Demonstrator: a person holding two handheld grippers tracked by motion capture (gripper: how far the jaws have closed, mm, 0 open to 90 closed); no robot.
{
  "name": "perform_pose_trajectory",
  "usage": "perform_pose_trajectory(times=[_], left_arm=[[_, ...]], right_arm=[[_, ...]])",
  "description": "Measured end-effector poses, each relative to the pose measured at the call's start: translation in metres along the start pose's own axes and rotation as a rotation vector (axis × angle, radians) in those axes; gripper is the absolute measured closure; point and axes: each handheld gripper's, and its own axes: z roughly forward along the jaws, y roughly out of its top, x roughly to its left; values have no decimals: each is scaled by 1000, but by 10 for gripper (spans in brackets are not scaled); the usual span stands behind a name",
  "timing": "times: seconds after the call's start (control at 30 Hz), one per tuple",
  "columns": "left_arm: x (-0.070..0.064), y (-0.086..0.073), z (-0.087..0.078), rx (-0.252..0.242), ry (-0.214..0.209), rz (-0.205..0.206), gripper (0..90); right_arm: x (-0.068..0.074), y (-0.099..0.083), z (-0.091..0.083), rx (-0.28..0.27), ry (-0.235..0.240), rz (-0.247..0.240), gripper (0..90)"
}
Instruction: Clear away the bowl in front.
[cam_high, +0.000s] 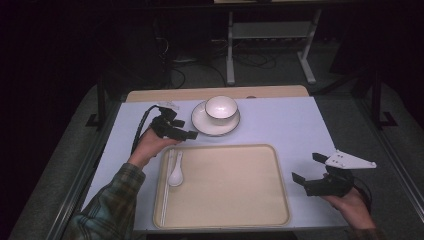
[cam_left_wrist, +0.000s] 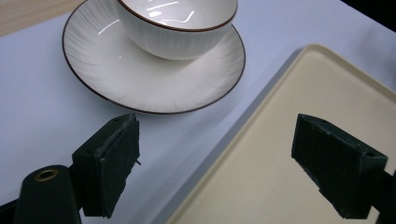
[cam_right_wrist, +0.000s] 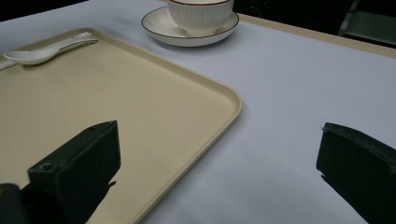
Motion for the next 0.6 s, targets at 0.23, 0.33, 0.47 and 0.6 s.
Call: perform_pose_trajectory(times=[0.23, 0.33, 0.47, 0.6], left_arm=[[12, 18, 4, 3, 24, -19, 149], [17, 28, 7, 7, 35, -28, 149], [23, 41, 13, 15, 48, -38, 152], [28, 56, 18, 40, 60, -36, 160]], right_arm=[[-1, -1, 0, -5, 3, 4, 0], [-1, -1, 0, -4, 6, 5, 0], [-1, -1, 0, -4, 7, 6, 0], [-2, -1, -1, -8, 7, 10, 0]])
